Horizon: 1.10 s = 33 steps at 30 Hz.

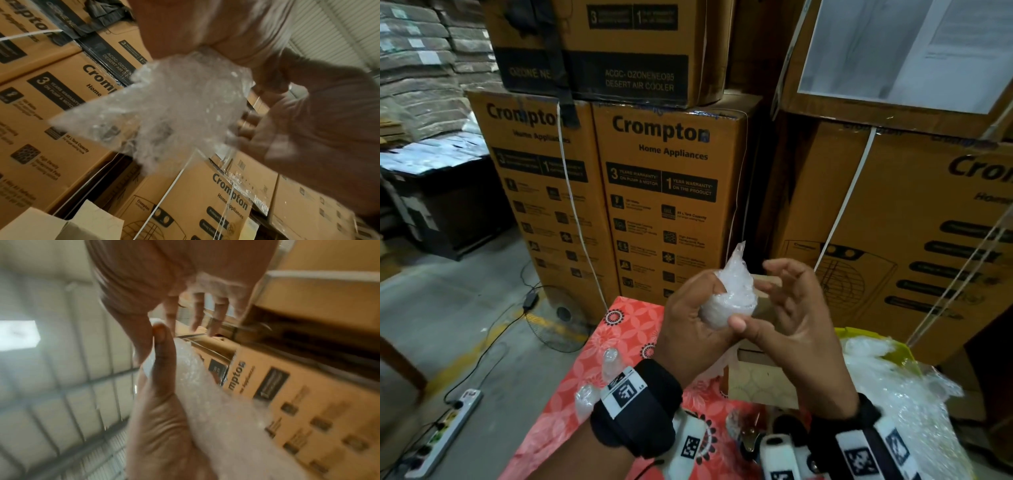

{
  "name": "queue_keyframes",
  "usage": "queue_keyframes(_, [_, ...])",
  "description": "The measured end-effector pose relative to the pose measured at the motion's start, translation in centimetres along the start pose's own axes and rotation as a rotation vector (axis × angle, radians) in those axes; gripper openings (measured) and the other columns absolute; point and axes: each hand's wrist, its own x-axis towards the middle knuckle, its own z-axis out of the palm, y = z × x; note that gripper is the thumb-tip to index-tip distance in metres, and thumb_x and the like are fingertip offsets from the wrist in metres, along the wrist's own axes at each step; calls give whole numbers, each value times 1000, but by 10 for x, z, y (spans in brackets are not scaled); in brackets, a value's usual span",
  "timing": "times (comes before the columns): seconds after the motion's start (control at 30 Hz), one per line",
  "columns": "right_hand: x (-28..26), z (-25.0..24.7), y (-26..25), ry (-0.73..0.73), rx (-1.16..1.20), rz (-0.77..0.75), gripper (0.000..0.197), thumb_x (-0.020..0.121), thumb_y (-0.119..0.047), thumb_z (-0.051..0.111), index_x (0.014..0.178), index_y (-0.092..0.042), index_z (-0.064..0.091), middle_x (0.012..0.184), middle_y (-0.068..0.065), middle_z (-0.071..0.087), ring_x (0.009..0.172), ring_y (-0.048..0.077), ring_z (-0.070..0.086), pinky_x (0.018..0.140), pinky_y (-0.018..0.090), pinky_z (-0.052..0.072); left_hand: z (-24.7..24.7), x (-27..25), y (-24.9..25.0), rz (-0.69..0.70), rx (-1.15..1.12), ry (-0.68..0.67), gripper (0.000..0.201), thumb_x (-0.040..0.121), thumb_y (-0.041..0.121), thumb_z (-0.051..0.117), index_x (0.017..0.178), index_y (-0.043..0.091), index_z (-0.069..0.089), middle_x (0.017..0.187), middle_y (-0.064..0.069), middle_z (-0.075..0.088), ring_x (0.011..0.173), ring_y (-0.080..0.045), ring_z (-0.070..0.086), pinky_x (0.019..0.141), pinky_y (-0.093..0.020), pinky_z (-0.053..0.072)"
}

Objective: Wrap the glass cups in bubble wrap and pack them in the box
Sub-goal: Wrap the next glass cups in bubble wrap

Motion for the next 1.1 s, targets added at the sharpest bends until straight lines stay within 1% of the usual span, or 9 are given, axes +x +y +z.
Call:
queue_keyframes(0.13, [11, -1, 1, -170, 37, -14, 83, 83, -23, 91, 153, -27, 47, 144, -2, 64, 138, 22, 58, 105, 49, 54, 3, -2, -2, -35, -23, -18, 50, 72, 23, 94, 81, 36, 47, 79, 16, 54, 67, -1, 48, 56, -15, 38])
queue_keyframes(0.33, [19, -6, 2, -94, -384, -388, 37, 85, -35, 87, 118, -20, 80, 118, -17, 72, 119, 17, 64, 105, 50, 51, 3, 2, -1, -181, -316, -46, 65, 79, -2, 89, 117, 17, 40, 107, -18, 60, 88, -27, 69, 64, -40, 58])
queue_keyframes(0.4, [24, -8, 0, -148, -442, -436, 27, 88, -33, 83, 111, -19, 82, 113, -15, 75, 118, 19, 63, 112, 55, 41, 3, 4, 2, -173, -302, -63, 67, 80, -3, 86, 125, 19, 42, 113, -15, 63, 92, -28, 71, 67, -43, 60])
queue_keyframes(0.6, [35, -12, -5, -238, -511, -362, 18, 92, -35, 76, 105, -26, 84, 106, -14, 78, 126, 17, 58, 126, 48, 18, 8, 1, -1, -219, -270, -59, 48, 82, 3, 89, 108, 17, 51, 107, -18, 66, 85, -38, 69, 62, -56, 58])
queue_keyframes(0.67, [36, -12, -4, -219, -477, -327, 18, 90, -34, 78, 103, -26, 85, 105, -10, 77, 121, 17, 62, 126, 49, 16, 9, -1, -2, -239, -251, -47, 51, 81, 6, 91, 109, 17, 50, 106, -14, 66, 84, -30, 69, 62, -52, 59])
queue_keyframes(0.8, [35, -10, -3, -174, -402, -274, 14, 84, -32, 83, 94, -24, 86, 102, -8, 75, 109, 15, 68, 126, 47, 20, 11, -1, 1, -228, -243, -37, 54, 80, 3, 90, 114, 12, 49, 101, -5, 62, 80, -12, 65, 61, -30, 53])
queue_keyframes(0.93, [36, -8, -3, -172, -335, -221, 15, 84, -32, 85, 96, -23, 86, 100, -8, 79, 110, 17, 69, 123, 48, 28, 9, 1, 0, -210, -210, -13, 51, 81, 6, 90, 108, 12, 47, 98, -4, 62, 79, -13, 65, 59, -35, 54])
queue_keyframes(1.03, [34, -13, -6, -103, -27, -88, 16, 87, -17, 82, 99, -6, 84, 104, 8, 80, 111, 26, 71, 100, 50, 53, 10, 7, 3, -206, -198, -42, 53, 79, 11, 92, 109, 15, 48, 97, 8, 62, 79, -7, 65, 59, -27, 53])
queue_keyframes(1.1, [33, -18, -7, 30, 199, -18, 19, 90, -15, 77, 100, 0, 81, 107, 19, 79, 111, 34, 73, 98, 50, 56, 9, 11, 8, -255, -239, -21, 49, 78, 25, 91, 102, 19, 49, 91, 12, 61, 76, -5, 63, 57, -23, 52])
